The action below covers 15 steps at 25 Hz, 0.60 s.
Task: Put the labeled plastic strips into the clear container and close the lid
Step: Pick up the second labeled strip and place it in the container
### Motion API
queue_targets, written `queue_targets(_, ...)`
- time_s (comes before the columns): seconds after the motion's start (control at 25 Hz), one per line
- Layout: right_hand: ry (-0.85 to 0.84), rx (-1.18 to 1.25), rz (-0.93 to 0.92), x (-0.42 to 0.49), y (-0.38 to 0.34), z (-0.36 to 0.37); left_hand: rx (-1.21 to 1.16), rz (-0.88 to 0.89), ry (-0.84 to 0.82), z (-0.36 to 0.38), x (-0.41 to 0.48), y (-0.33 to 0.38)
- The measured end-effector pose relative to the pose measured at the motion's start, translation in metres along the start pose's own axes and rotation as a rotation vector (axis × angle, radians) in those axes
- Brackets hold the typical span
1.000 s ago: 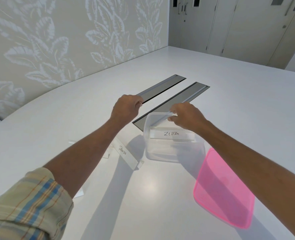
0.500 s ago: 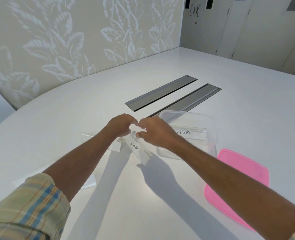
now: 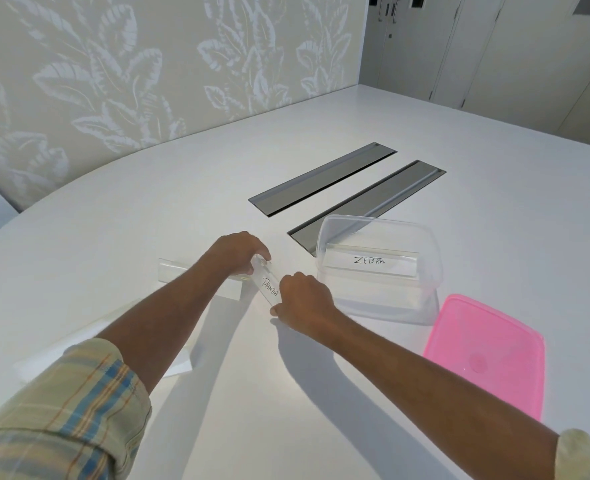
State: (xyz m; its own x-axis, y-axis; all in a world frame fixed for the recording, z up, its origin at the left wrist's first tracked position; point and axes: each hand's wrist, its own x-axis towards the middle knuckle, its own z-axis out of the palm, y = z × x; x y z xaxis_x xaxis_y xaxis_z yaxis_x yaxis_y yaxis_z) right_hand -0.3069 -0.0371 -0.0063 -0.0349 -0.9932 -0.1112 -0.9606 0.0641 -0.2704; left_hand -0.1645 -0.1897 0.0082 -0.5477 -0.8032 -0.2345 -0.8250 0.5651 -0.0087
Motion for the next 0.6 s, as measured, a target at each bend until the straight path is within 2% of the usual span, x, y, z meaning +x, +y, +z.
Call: queue_targets(0.6,0.129,-0.045,0.013,-0.003,-0.002,0.001,-0.073,0.011,0.051,-0.013,-0.008,-0.007)
